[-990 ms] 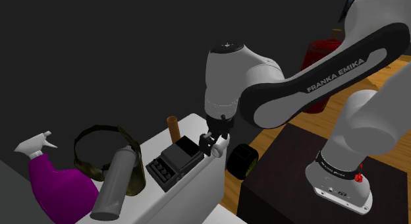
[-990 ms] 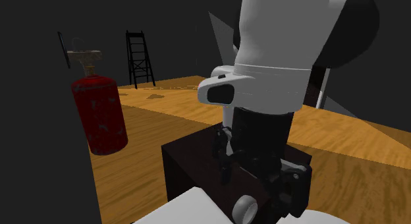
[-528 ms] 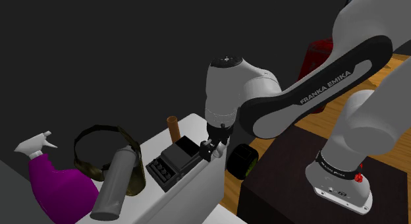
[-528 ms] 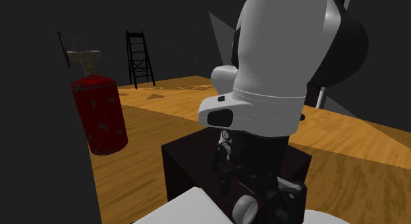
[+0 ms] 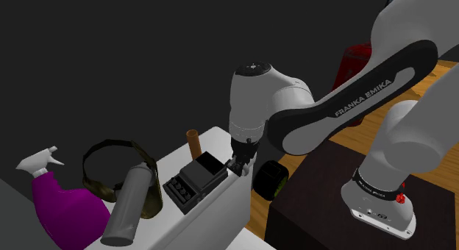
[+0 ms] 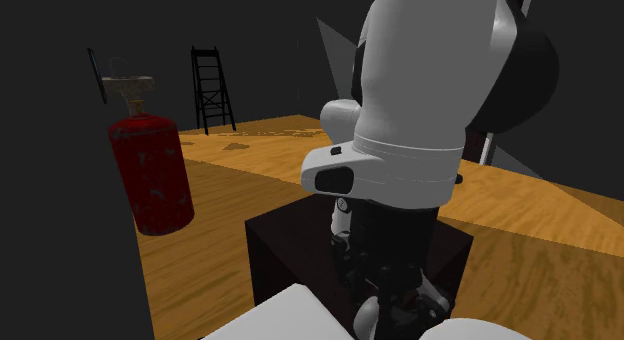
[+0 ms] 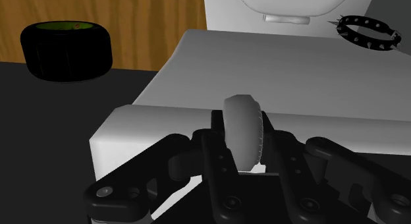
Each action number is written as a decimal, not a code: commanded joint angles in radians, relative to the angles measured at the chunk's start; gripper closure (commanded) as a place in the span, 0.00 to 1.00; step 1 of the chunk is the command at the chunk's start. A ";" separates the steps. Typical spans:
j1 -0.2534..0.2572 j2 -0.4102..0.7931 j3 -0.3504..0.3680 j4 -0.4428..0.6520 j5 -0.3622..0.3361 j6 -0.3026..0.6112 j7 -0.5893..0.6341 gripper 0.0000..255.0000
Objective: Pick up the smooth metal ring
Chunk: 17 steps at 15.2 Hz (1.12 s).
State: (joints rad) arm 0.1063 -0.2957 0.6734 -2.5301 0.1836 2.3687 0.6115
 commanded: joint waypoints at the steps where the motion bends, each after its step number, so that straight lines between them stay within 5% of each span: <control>1: 0.000 0.000 0.000 0.000 0.000 0.000 0.000 1.00; 17: 0.023 -0.119 -0.066 0.120 0.033 -0.231 -0.042 1.00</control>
State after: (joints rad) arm 0.1294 -0.4088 0.6124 -2.4195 0.2158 2.1534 0.5725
